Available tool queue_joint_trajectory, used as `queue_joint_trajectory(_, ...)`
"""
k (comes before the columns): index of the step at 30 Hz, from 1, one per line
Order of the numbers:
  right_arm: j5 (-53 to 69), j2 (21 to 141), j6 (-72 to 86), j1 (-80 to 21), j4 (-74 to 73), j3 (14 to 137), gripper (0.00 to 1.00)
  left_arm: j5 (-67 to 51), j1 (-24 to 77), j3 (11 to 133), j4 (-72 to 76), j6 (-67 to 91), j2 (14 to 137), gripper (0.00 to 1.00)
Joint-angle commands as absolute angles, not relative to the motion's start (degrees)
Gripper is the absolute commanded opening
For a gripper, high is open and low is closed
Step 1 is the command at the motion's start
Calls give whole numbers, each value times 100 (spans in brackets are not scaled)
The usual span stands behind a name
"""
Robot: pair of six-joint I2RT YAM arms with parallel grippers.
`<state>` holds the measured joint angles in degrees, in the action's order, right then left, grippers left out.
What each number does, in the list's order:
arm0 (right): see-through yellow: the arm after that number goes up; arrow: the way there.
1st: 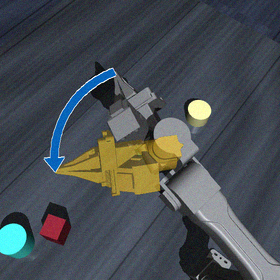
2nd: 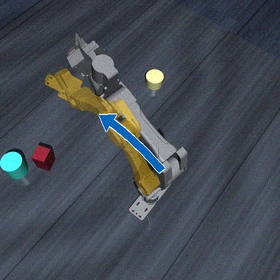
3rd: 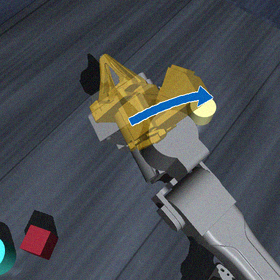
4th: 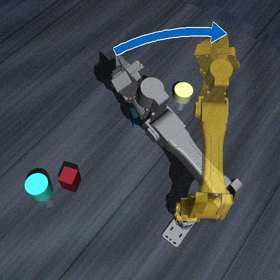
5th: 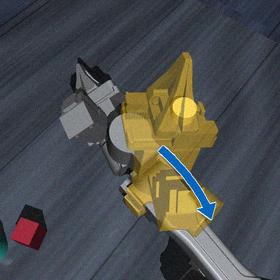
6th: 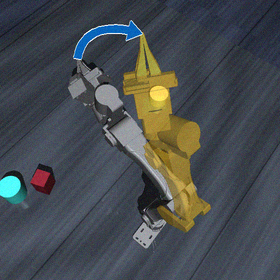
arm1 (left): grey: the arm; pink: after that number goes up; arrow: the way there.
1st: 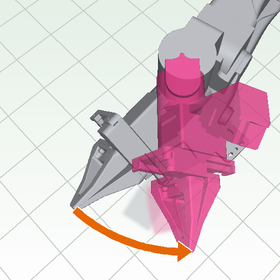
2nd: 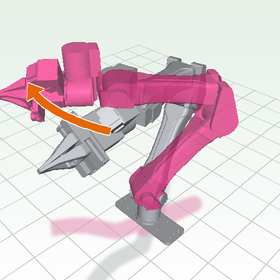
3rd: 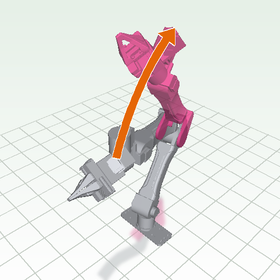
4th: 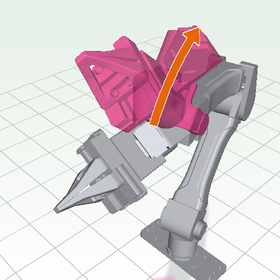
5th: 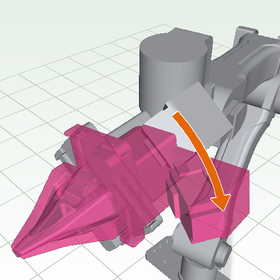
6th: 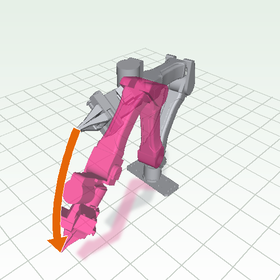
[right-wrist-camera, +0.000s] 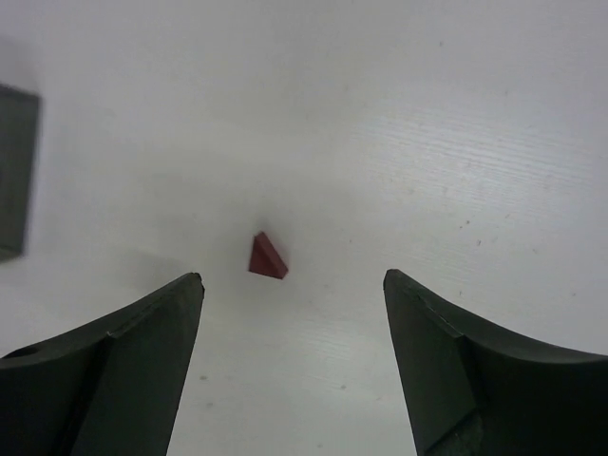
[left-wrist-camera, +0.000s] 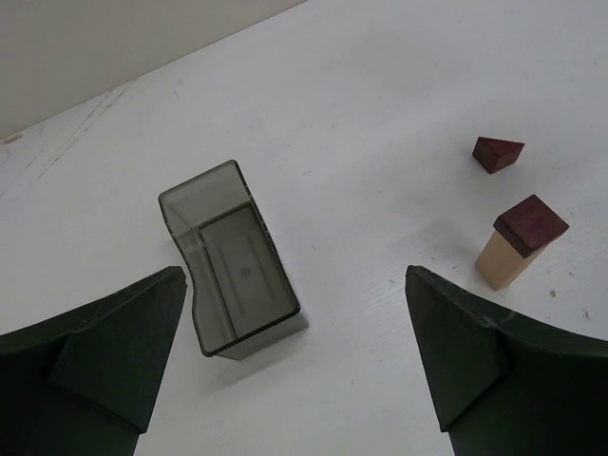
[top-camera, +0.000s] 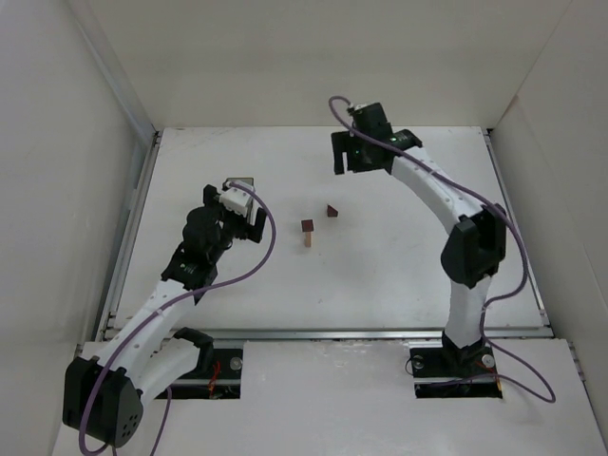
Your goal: Build the wood block tower
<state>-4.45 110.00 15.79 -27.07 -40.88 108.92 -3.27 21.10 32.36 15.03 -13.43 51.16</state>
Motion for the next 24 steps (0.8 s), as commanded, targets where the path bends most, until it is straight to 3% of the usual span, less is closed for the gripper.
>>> queue_joint_trajectory(1, -149, 11705, 55, -3084, -4412, 11003, 82, -185, 2057, 3330, 1758, -1397, 5176, 100)
queue_joint_trajectory(6, 105, 12015, -896, -3234, -4509, 10952, 79, -237, 1934, 3453, 1705, -1397, 5335, 100)
queue_joint_trajectory(24, 9, 12841, -729, -3419, -4395, 11056, 60, -483, 1705, 3507, 1652, -1397, 5502, 100)
